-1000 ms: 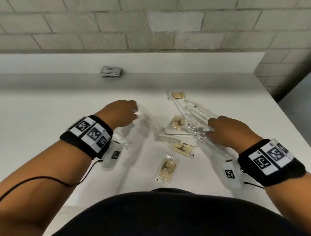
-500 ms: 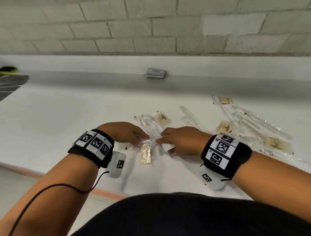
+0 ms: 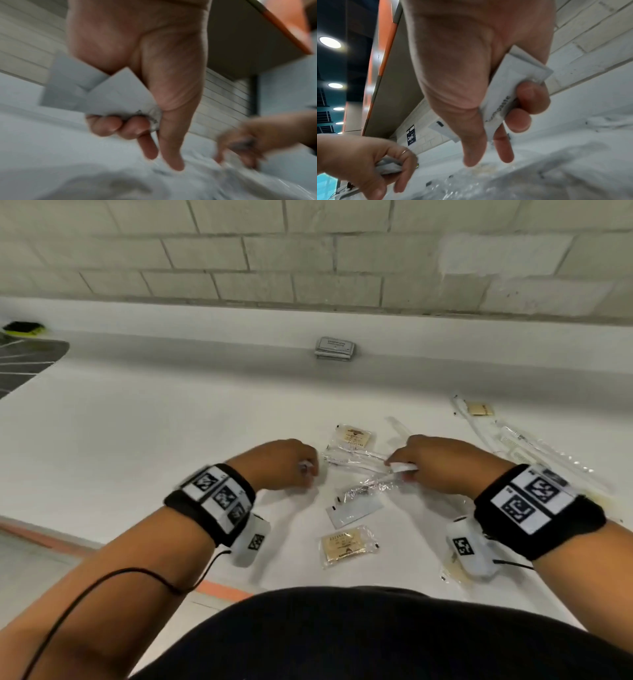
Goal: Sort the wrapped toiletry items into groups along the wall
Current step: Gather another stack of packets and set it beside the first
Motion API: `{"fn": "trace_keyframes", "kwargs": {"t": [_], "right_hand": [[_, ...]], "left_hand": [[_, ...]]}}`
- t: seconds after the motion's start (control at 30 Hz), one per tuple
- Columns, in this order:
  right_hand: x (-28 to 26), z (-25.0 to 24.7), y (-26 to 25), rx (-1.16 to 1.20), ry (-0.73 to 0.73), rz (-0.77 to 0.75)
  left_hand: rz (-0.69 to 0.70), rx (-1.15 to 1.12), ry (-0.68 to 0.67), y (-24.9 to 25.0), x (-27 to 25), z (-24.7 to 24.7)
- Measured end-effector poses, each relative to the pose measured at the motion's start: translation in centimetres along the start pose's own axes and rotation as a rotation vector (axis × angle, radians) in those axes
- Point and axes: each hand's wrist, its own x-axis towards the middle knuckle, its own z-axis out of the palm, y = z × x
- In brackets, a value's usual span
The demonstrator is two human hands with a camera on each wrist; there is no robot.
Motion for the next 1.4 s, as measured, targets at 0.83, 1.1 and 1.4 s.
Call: {"fn": "trace_keyframes", "kwargs": {"t": [0.83,1.1,1.4], "right_hand": [[-3.5,-4.1,1.2,1.574,0.551,0.171],[-4.9,-4.0,2.4,1.724,0.802,0.219],[-8.1,-3.0,5.9,1.737,0.692,0.214]], "left_hand": [[-0.008,-1.422,0.158,11.9,3.4,-1.2],[0.278,-1.391,0.125,18.1,4.7,0.0],[0.277,-1.564,0.061,20.8,5.9,2.0]]}}
